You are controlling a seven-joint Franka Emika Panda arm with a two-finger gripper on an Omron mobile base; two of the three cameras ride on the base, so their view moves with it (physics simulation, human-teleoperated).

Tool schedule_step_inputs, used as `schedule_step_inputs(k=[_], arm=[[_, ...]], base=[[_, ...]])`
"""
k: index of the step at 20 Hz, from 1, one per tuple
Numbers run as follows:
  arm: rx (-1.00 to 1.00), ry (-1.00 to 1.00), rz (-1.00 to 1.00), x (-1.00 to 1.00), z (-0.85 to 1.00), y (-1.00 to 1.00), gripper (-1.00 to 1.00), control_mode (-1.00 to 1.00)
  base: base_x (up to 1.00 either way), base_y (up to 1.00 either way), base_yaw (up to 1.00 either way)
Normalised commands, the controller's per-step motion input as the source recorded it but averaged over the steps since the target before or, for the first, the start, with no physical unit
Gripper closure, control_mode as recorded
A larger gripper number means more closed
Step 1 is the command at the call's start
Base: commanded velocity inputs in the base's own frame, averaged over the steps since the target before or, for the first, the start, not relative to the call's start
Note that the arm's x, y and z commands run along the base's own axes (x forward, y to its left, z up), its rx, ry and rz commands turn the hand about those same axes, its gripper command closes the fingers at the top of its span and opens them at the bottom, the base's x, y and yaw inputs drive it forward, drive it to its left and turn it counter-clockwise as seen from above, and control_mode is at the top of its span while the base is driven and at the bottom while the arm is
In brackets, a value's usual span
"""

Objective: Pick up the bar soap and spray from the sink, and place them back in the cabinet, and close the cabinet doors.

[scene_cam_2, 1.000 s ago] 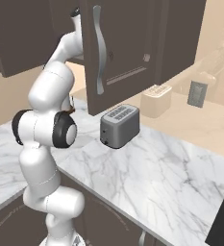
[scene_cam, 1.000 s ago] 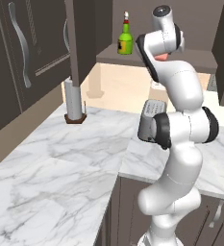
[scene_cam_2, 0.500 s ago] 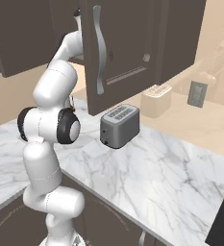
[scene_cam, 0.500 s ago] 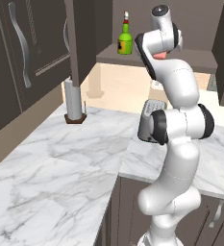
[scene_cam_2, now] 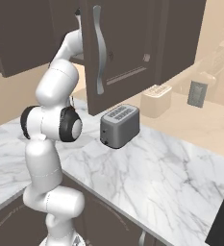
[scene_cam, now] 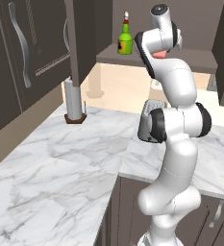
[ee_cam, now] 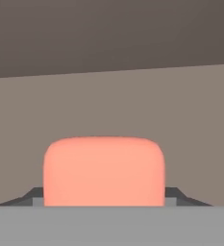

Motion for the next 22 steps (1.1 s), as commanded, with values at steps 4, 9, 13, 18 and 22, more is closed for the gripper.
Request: schedule_step_inputs(k=[4, 9, 13, 18, 22], arm=[[0.0, 0.0, 0.0, 0.0, 0.0, 0.0, -1.0, -1.0], [0.0, 0.0, 0.0, 0.0, 0.0, 0.0, -1.0, -1.0], [0.0, 0.0, 0.0, 0.0, 0.0, 0.0, -1.0, -1.0], [0.0, 0.0, 0.0, 0.0, -0.02, 0.0, -1.0, -1.0], [0.0, 0.0, 0.0, -0.08, -0.1, 0.0, -1.0, -1.0]], base=[[0.0, 0.0, 0.0], [0.0, 0.0, 0.0], [0.0, 0.0, 0.0], [0.0, 0.0, 0.0], [0.0, 0.0, 0.0]])
